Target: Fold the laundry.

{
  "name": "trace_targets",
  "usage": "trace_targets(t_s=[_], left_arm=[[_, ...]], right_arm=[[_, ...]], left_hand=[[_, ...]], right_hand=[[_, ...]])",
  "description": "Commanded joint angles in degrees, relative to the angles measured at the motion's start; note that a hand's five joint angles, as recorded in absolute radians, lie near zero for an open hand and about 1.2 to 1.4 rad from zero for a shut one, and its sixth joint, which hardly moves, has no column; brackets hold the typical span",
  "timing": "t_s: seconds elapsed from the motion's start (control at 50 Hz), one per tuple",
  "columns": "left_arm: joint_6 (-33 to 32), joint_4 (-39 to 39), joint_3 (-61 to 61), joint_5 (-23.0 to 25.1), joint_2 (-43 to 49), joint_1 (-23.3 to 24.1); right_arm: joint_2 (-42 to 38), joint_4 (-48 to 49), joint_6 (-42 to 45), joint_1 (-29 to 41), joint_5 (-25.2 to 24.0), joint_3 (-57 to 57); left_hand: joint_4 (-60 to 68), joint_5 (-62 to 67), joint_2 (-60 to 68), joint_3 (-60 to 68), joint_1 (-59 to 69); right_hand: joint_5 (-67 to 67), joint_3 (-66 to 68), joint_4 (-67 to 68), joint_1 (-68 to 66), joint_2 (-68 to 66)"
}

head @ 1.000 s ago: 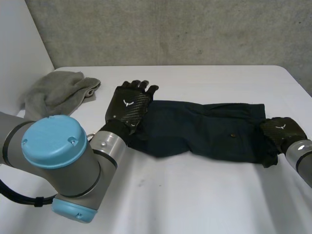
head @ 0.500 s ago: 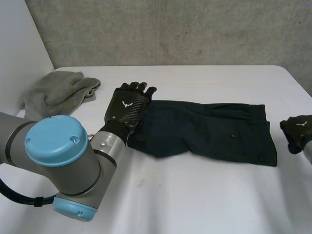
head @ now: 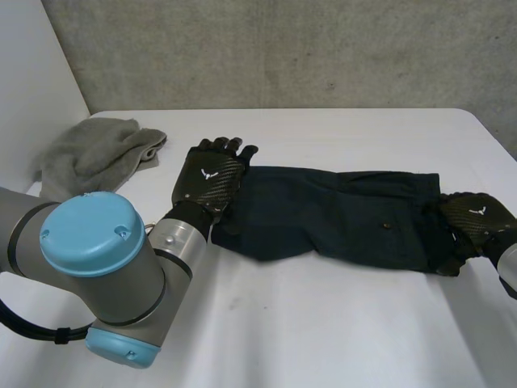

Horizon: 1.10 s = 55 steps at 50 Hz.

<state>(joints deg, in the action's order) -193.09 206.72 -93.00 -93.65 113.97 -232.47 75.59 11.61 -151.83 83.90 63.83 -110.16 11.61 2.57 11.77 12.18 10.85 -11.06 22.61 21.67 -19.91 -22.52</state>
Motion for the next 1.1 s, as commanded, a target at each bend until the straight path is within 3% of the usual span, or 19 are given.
trace_targets(t_s=[0.02,0.5,0.56,0.6,0.86,0.98,1.1], left_arm=[[0.0,0.0,-0.2,0.0,0.0,0.0],[0.1,0.0,-0.2,0.1,0.2,-0.6],[0.1,0.0,-0.2,0.1,0.2,-0.6],[0.1,0.0,-0.2,0.1,0.2,-0.6],[0.2,0.0,-0.2,-0.1,0.2,-0.5],[0.1,0.0,-0.1,0.0,0.0,-0.6],[0.0,0.0,0.4,0.0,-0.1,-0.8]], right_arm=[[-6.1,0.2,1.7,0.0,0.9,2.5],[-12.0,3.7,3.0,0.1,1.0,5.4],[-12.1,3.8,3.0,0.1,1.0,5.7],[-12.0,3.8,3.0,0.0,1.1,6.1],[-8.9,2.9,3.9,-0.7,1.8,6.5],[-4.2,0.9,12.5,-3.9,6.0,8.3],[-3.5,0.2,24.4,-2.3,11.4,12.1]], left_hand=[[-1.6,-2.6,-1.8,-2.2,-0.8],[-1.6,-2.6,-1.8,-2.2,-0.8],[-1.6,-2.6,-1.8,-2.2,-0.8],[-1.6,-2.6,-1.8,-2.2,-0.8],[-1.6,-2.6,-1.8,-2.2,-0.8],[-1.6,-2.6,-1.8,-2.2,-0.8],[-1.6,-2.6,-1.8,-2.2,-0.8]], right_hand=[[-1.6,0.1,1.0,-2.8,-0.2],[-20.6,19.1,20.0,-21.8,-19.2],[-36.7,35.2,36.1,-37.9,-35.3],[-58.8,57.3,58.2,-60.0,-57.3],[-58.9,57.4,58.3,-60.1,-57.5],[-58.9,57.4,58.3,-60.1,-57.5],[-58.9,57.4,58.3,-60.1,-57.5]])
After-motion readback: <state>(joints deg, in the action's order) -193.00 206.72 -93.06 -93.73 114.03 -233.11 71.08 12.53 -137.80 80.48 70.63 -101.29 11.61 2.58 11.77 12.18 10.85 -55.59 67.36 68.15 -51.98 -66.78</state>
